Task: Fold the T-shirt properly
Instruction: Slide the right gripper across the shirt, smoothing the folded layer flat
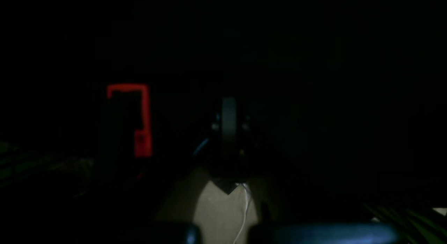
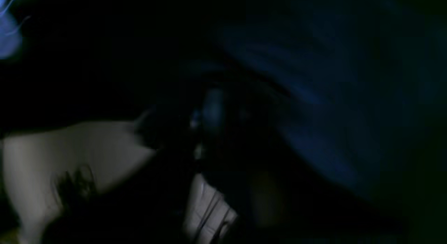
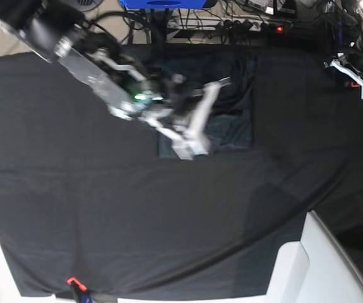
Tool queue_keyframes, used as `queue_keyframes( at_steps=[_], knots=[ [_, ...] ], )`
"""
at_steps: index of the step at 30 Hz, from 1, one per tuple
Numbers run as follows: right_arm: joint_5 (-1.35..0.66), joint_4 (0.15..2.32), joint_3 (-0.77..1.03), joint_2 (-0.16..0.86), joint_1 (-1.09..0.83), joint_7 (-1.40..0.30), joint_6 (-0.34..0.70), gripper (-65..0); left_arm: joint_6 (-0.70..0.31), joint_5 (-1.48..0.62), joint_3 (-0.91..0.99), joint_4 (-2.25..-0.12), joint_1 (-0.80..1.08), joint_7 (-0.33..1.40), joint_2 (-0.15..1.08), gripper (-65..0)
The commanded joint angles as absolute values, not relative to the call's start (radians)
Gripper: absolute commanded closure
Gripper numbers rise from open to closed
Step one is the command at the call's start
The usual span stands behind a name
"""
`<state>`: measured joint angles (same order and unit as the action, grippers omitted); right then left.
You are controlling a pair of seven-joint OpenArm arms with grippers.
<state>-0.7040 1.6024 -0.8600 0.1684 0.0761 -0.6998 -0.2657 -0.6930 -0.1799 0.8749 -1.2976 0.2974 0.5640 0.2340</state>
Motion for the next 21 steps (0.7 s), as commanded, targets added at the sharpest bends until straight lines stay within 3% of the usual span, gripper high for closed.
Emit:
queue_keyframes(
  at_steps=[1,16,21],
  knots=[
    [-0.719,1.623,-0.835,0.154,0.073,-0.679,-0.257,-1.7,-0.698,-0.189,0.881,-1.311,0.297,0.544,0.26,0.0],
    [-0.716,1.42,-0.789,0.15,0.096,-0.622,-0.259,-0.2,-0.698,-0.2,0.881,-1.319,0.321,0.541,0.26,0.0],
    [-0.716,1.353,-0.789,0.097,0.119,-0.622,-0.259,-0.2,-0.698,-0.2,0.881,-1.319,0.334,0.509,0.259,0.0]
  ],
)
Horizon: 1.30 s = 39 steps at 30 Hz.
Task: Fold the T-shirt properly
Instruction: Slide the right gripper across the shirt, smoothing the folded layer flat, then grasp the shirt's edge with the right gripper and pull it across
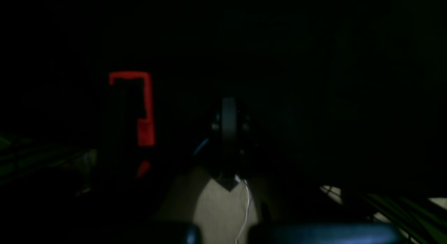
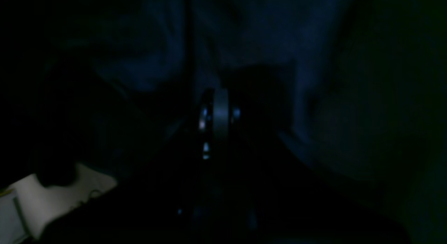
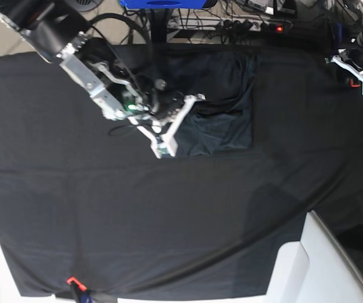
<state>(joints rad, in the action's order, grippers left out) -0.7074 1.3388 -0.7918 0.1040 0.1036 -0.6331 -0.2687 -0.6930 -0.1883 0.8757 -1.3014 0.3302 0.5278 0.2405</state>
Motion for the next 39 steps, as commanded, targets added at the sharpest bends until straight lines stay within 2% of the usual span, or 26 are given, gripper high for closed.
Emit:
queue_keyframes(
  at_steps=[1,13,20,34,36,39],
  knots=[
    [-0.716,1.343,-0.789,0.084,0.125,-0.622,-0.259,-0.2,-0.698,-0.2,0.881,-1.319,0.334,0.496,0.259,0.0],
    [-0.716,1.305,-0.791,-0.031,0.176,-0.625,-0.259,-0.2,-0.698,-0.2,0.88,-1.313,0.334,0.489,0.257,0.0],
    [-0.716,1.17,-0.791,-0.111,0.242,-0.621,-0.262,-0.2,-0.698,-0.2,0.875,-1.313,0.334,0.489,0.257,0.0],
    [-0.725,1.073,-0.791,-0.137,0.331,-0.472,-0.252,-0.2,-0.698,-0.2,0.874,-1.313,0.329,0.489,0.255,0.0],
    [-0.725,1.116,-0.834,-0.134,0.341,-0.501,-0.257,-0.2,-0.698,-0.2,0.874,-1.311,0.329,0.489,0.255,0.0],
    [-0.725,1.211,-0.849,-0.107,0.328,-0.641,-0.349,-0.2,-0.698,-0.2,0.874,-1.311,0.332,0.489,0.255,0.0]
  ],
)
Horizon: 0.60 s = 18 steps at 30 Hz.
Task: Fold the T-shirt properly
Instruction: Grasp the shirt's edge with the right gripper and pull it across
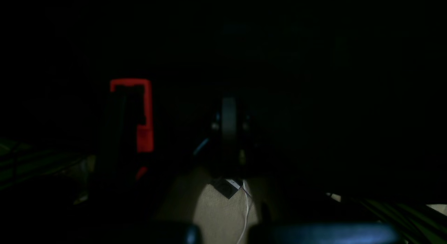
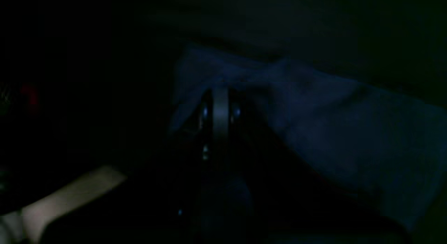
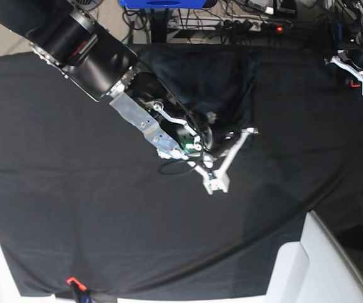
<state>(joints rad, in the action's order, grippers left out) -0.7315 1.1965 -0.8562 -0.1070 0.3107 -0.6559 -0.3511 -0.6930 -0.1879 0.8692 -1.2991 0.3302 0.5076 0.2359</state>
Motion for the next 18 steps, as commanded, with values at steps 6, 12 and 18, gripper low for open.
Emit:
queue_keyframes(
  at_steps=[6,12,18],
  knots=[
    [-0.727,1.33,-0.857,-0.071,0.2,-0.75,-0.38,-0.2,-0.698,-0.199,0.877,-1.311,0.334,0.489,0.257,0.0],
    [-0.725,1.31,-0.86,-0.073,0.188,-0.754,-0.378,-0.2,-0.698,-0.197,0.875,-1.317,0.332,0.489,0.262,0.0],
    [-0.72,1.156,-0.862,-0.122,0.211,-0.746,-0.277,-0.2,-0.698,-0.197,0.875,-1.316,0.332,0.489,0.263,0.0]
  ],
)
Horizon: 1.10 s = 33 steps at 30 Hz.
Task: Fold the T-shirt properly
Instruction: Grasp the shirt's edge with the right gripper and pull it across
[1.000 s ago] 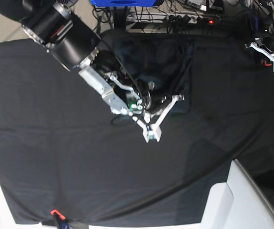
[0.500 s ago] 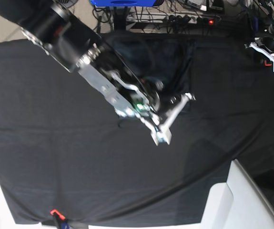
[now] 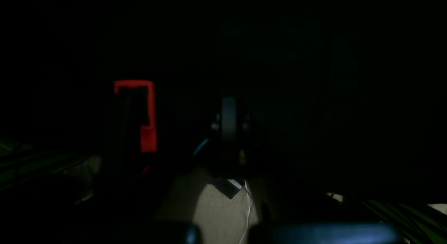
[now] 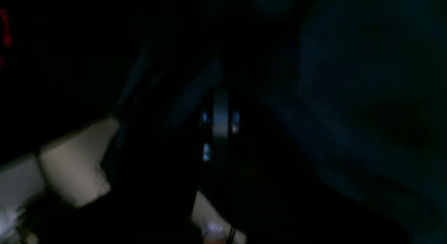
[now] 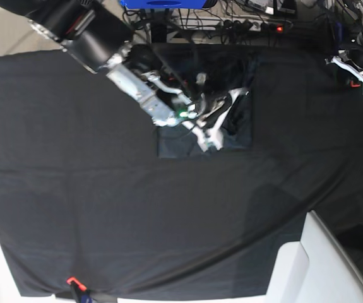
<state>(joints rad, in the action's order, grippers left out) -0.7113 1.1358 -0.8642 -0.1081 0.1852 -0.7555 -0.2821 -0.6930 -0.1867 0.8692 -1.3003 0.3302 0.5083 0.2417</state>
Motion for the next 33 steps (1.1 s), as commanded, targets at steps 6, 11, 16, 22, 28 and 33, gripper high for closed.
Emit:
queue_keyframes(
  at_steps=[6,11,16,22,28,33],
  knots=[
    [-0.725,1.098,-0.977,-0.133,0.243,-0.674,-0.239,-0.2,-0.698,-0.197,0.877,-1.317,0.332,0.487,0.26,0.0],
    [-0.727,1.099,-1.038,-0.142,0.271,-0.67,-0.237,-0.2,-0.698,-0.199,0.875,-1.316,0.325,0.487,0.259,0.0],
    [-0.725,1.106,-1.04,-0.148,0.28,-0.63,-0.231,-0.2,-0.698,-0.199,0.875,-1.314,0.323,0.487,0.255,0.0],
    [-0.725,1.161,-1.053,-0.148,0.286,-0.621,-0.236,-0.2,-0.698,-0.199,0.875,-1.314,0.323,0.487,0.255,0.0],
    [-0.72,1.194,-1.061,-0.148,0.286,-0.642,-0.239,-0.2,-0.698,-0.199,0.875,-1.314,0.326,0.492,0.255,0.0],
    [-0.719,1.205,-1.056,-0.142,0.298,-0.642,-0.24,-0.2,-0.698,-0.199,0.875,-1.313,0.329,0.489,0.255,0.0]
  ],
)
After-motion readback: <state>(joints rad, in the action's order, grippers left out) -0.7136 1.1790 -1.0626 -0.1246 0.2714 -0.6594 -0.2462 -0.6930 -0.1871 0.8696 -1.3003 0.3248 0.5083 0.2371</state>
